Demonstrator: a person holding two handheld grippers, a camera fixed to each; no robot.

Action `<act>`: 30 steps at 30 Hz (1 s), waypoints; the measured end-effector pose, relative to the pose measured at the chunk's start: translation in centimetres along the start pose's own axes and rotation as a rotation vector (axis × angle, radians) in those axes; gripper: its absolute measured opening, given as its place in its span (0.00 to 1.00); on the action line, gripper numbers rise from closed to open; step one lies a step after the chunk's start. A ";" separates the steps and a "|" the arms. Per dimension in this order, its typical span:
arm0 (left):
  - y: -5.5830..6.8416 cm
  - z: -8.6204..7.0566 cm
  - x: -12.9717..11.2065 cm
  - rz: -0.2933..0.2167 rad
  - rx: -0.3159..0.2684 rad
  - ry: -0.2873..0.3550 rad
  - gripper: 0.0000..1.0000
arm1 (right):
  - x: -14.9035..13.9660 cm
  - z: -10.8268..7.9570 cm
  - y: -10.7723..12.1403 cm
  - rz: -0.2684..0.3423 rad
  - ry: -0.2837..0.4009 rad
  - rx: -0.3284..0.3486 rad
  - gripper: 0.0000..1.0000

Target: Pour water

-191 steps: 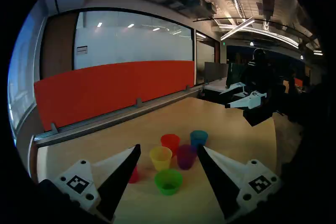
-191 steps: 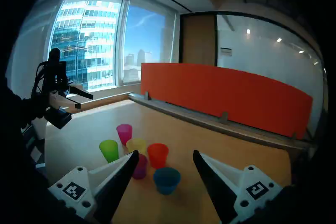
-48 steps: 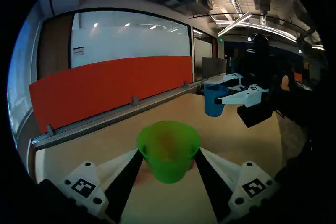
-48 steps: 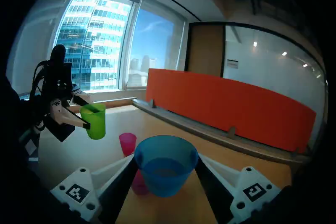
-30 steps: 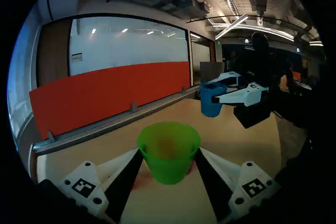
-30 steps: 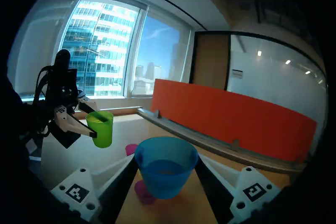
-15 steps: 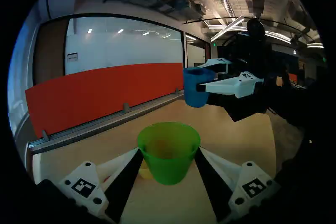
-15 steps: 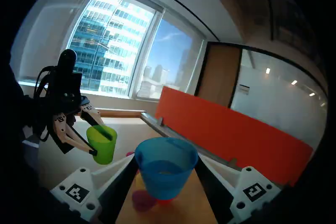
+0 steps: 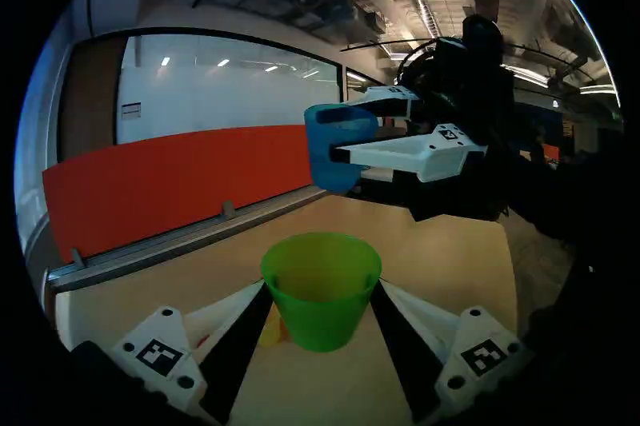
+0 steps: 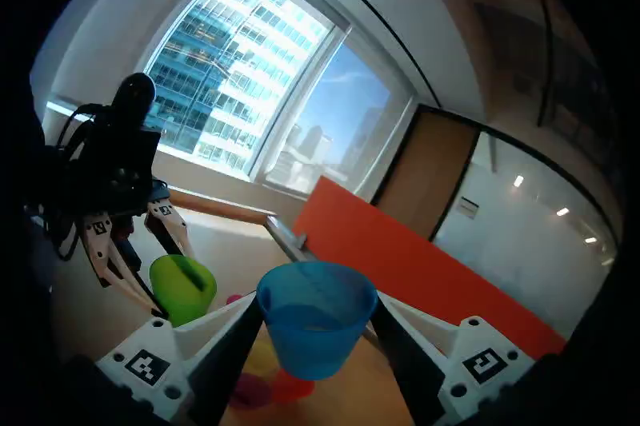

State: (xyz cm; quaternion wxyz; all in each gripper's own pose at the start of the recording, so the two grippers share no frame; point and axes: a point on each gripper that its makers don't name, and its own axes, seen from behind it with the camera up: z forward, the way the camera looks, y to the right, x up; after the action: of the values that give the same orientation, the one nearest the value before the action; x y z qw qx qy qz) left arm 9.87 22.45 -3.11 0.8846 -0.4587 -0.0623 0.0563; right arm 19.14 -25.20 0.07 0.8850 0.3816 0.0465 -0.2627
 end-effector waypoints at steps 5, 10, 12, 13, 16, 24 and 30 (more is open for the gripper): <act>0.3 0.1 0.1 -0.007 -0.008 0.003 0.84 | 0.8 0.7 -0.3 -0.068 0.000 0.004 0.92; 0.7 0.2 0.2 -0.005 -0.016 0.005 0.85 | 1.6 1.4 -0.6 -0.119 0.007 0.007 0.91; 0.9 0.3 0.3 -0.003 -0.019 0.006 0.84 | 2.0 1.6 -0.6 -0.139 0.012 0.004 0.92; 0.9 0.3 0.3 -0.003 -0.021 0.006 0.84 | 2.1 1.7 -0.6 -0.152 0.014 0.002 0.91; 1.1 0.4 0.3 -0.002 -0.025 0.007 0.85 | 2.5 1.9 -0.6 -0.186 0.017 -0.002 0.91; 1.4 0.5 0.4 -0.002 -0.029 0.006 0.84 | 3.5 2.4 -0.6 -0.279 0.021 -0.007 0.91; 1.6 0.6 0.5 0.001 -0.033 0.006 0.84 | 3.8 2.6 -0.5 -0.342 0.023 -0.014 0.91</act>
State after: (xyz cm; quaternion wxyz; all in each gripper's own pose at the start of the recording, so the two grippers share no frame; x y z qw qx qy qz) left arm 10.21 23.94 -4.02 0.8770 -0.4736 -0.0602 0.0541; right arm 21.89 -28.92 0.51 0.8294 0.3647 0.1228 -0.4049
